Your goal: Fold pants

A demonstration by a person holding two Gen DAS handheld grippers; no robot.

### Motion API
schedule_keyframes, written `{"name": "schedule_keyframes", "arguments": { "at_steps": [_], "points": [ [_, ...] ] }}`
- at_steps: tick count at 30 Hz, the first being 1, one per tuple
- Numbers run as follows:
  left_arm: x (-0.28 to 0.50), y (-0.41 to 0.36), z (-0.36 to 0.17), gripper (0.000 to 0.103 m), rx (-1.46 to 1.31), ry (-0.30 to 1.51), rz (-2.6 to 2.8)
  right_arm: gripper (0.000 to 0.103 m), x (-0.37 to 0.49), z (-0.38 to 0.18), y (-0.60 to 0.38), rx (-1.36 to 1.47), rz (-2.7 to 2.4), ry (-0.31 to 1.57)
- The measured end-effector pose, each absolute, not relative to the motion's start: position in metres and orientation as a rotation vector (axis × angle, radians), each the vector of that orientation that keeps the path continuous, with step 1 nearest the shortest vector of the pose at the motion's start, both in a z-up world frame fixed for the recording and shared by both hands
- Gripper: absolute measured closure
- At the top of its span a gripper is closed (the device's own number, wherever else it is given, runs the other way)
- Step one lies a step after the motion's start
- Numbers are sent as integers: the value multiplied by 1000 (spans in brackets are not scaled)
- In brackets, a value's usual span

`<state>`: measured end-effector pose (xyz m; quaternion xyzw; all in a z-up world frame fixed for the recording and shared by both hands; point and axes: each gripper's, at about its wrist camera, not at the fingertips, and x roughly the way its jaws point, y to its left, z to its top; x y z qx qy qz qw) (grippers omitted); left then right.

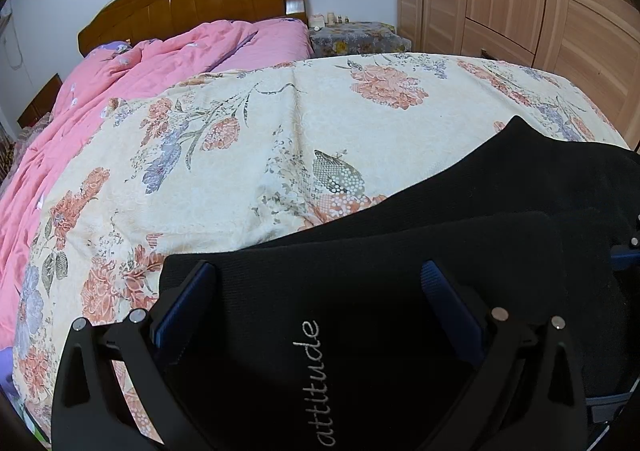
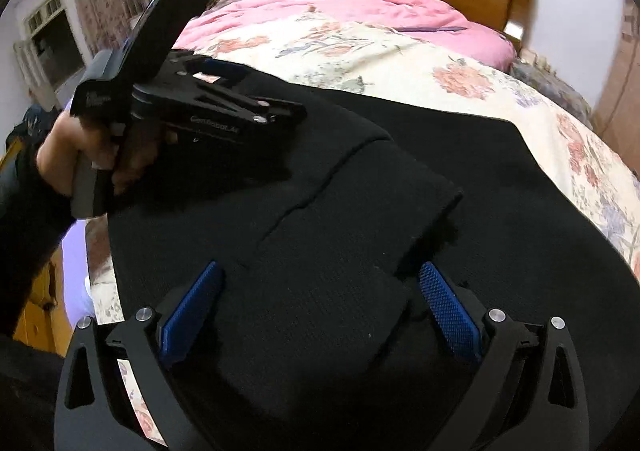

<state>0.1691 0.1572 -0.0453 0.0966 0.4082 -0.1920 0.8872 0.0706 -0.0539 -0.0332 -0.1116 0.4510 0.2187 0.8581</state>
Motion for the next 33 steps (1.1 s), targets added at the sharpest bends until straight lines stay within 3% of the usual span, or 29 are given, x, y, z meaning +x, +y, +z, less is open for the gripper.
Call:
{"name": "schedule_keyframes", "arguments": {
  "at_steps": [6, 12, 17, 23, 33],
  "points": [
    [134, 144, -19, 2, 175, 792, -391, 7, 32, -14, -97, -222, 308, 905],
    [72, 61, -25, 1, 349, 755, -584, 7, -17, -29, -167, -92, 138, 982],
    [70, 49, -25, 2, 352, 776, -551, 6, -83, 0, -219, 113, 51, 845],
    [33, 7, 18, 2, 395, 644, -657, 6, -142, -12, -303, 542, -51, 740],
    [31, -70, -31, 2, 560, 736, -768, 7, -135, -19, -341, 668, -49, 702]
  ]
}}
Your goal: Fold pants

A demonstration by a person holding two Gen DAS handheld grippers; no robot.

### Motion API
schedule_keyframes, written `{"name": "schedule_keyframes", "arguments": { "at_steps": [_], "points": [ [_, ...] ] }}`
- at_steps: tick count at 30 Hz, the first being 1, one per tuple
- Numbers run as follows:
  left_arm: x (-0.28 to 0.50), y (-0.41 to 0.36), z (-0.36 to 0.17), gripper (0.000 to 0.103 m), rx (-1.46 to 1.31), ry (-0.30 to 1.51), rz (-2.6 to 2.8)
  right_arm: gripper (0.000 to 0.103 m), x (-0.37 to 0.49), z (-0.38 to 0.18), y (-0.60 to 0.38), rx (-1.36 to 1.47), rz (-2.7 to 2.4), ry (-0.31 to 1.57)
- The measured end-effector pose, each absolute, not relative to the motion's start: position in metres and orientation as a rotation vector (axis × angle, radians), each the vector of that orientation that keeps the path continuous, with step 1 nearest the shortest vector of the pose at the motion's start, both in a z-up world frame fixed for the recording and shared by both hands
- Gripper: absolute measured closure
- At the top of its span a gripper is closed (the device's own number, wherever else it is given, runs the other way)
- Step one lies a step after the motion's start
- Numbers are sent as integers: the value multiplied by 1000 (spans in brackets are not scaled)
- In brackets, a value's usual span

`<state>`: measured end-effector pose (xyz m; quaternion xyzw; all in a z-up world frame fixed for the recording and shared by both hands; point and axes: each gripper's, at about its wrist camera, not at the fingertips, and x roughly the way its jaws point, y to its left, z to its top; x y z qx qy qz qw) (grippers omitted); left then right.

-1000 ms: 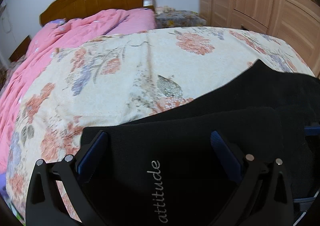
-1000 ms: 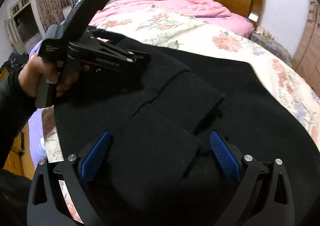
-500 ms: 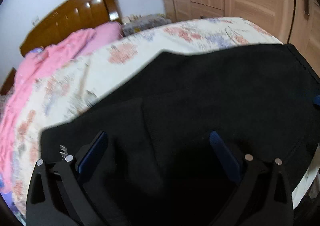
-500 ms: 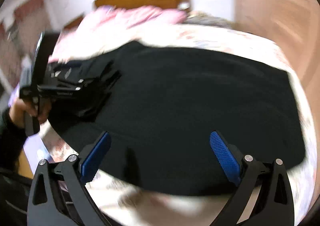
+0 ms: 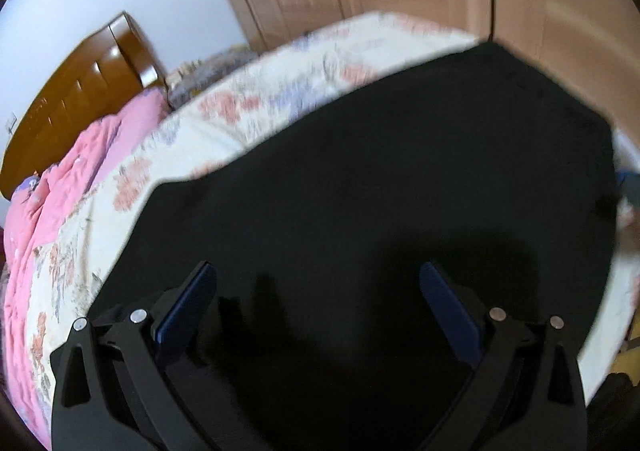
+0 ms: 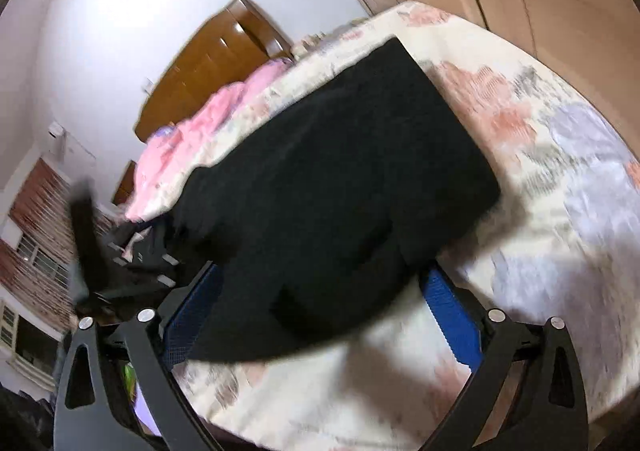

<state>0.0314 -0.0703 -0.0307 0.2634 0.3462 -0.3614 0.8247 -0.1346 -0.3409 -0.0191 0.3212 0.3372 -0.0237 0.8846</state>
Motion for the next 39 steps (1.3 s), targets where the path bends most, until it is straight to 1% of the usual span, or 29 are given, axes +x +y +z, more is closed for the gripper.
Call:
{"name": "schedule_keyframes", "arguments": {
  "at_steps": [5, 8, 9, 10, 11, 13, 19, 23, 27, 30, 32, 33, 35, 39],
  "points": [
    [49, -60, -41, 1, 410, 844, -825, 9, -130, -23, -345, 712, -53, 711],
    [49, -59, -42, 1, 414, 836, -827, 9, -128, -22, -344, 712, -72, 717],
    [47, -59, -40, 1, 426, 826, -818, 13, -125, -21, -341, 688, -73, 710],
    [46, -60, -38, 2, 435, 821, -810, 33, -126, -21, -336, 648, -84, 699],
    [44, -62, -33, 2, 444, 818, -815, 43, -126, -24, -337, 646, -78, 689],
    [41, -67, -21, 2, 446, 809, -847, 51, -130, -24, -336, 645, -78, 640],
    [42, -111, 38, 2, 450, 773, -995, 53, -125, -3, -302, 420, -167, 559],
    [36, -159, 73, 2, 477, 760, -1125, 54, -117, -3, -292, 384, -207, 530],
    [24, -224, 87, 2, 593, 852, -1229, 55, -110, -4, -283, 323, -239, 525],
    [4, -266, 88, 2, 710, 937, -1247, 55, -105, -2, -273, 257, -266, 520],
    [-10, -287, 79, 2, 816, 1015, -1212, 55, -103, -2, -267, 211, -285, 514],
    [-20, -300, 73, 2, 896, 1024, -1172, 55, -102, -2, -263, 191, -292, 512],
    [-33, -309, 59, 2, 1047, 1004, -1091, 55, -99, -2, -258, 152, -301, 505],
    [-36, -334, 11, 2, 1349, 1055, -891, 55, -94, -4, -250, 105, -312, 496]
  ]
}}
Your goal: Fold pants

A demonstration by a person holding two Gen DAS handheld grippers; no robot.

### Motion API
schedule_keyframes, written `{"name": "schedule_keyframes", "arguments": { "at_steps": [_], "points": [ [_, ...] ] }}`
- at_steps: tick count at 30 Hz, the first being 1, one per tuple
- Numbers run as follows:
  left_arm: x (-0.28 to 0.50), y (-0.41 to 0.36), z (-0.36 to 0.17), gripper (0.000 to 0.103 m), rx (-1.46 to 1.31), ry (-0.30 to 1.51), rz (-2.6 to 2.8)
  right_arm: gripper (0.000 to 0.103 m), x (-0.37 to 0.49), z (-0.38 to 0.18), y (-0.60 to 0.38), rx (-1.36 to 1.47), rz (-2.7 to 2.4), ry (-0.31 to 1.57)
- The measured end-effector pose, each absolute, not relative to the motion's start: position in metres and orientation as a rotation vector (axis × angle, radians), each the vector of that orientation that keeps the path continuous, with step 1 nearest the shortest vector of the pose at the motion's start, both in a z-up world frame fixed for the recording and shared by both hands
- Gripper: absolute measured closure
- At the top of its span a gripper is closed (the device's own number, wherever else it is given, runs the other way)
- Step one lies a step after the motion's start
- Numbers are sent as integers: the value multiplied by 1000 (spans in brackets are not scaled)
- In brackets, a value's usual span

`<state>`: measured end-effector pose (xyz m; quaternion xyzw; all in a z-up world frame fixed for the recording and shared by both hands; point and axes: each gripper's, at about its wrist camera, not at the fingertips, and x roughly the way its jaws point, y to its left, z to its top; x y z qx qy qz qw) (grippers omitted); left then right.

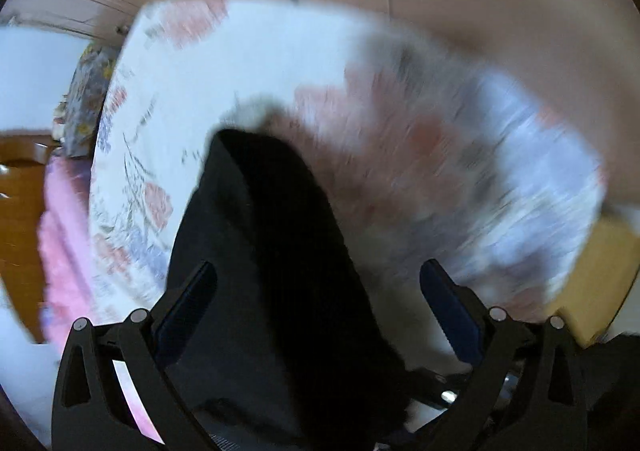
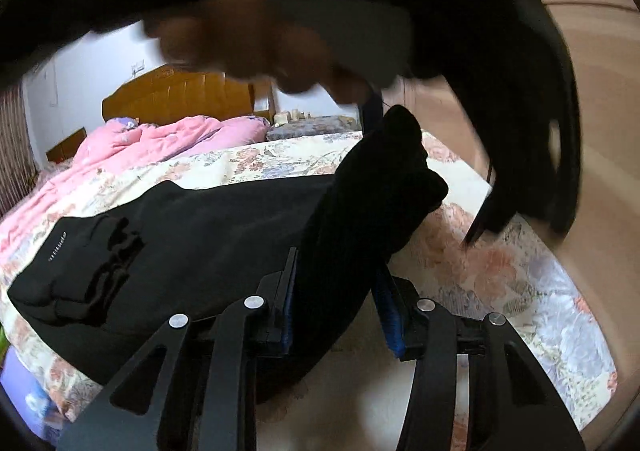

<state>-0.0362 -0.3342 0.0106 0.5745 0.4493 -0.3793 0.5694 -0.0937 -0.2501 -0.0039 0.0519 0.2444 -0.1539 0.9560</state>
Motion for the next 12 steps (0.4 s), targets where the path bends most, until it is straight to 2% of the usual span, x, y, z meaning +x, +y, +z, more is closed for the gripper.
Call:
{"name": "schedule_keyframes", "arguments": {
  "at_steps": [2, 3, 4, 5, 6, 8, 9, 10, 11, 12],
  "points": [
    [-31, -338, -5, 3, 1444, 1042, -794, 55, -93, -6, -251, 106, -313, 501],
    [-25, -339, -11, 9, 1463, 1056, -754, 55, -92, -7, -252, 105, -314, 505],
    [-19, -338, -13, 20, 1446, 1098, -759, 55, -92, -8, -252, 105, -316, 508],
    [-15, -336, -13, 51, 1418, 1151, -775, 54, -91, -9, -252, 110, -312, 515],
    [-11, -333, -13, 66, 1361, 1233, -825, 54, -91, -10, -252, 114, -307, 520],
    [-12, -326, -6, 74, 1339, 1195, -863, 53, -92, -8, -252, 125, -291, 530],
    [-12, -319, -1, 76, 1310, 1175, -884, 50, -93, -8, -253, 141, -280, 533],
    [-8, -311, 7, 77, 1260, 1169, -900, 27, -97, -7, -254, 161, -263, 534],
    [-3, -305, 14, 78, 1217, 1169, -911, 12, -102, -8, -254, 177, -256, 531],
    [5, -293, 27, 78, 1145, 1161, -925, 4, -102, -8, -254, 177, -256, 531]
  ]
}}
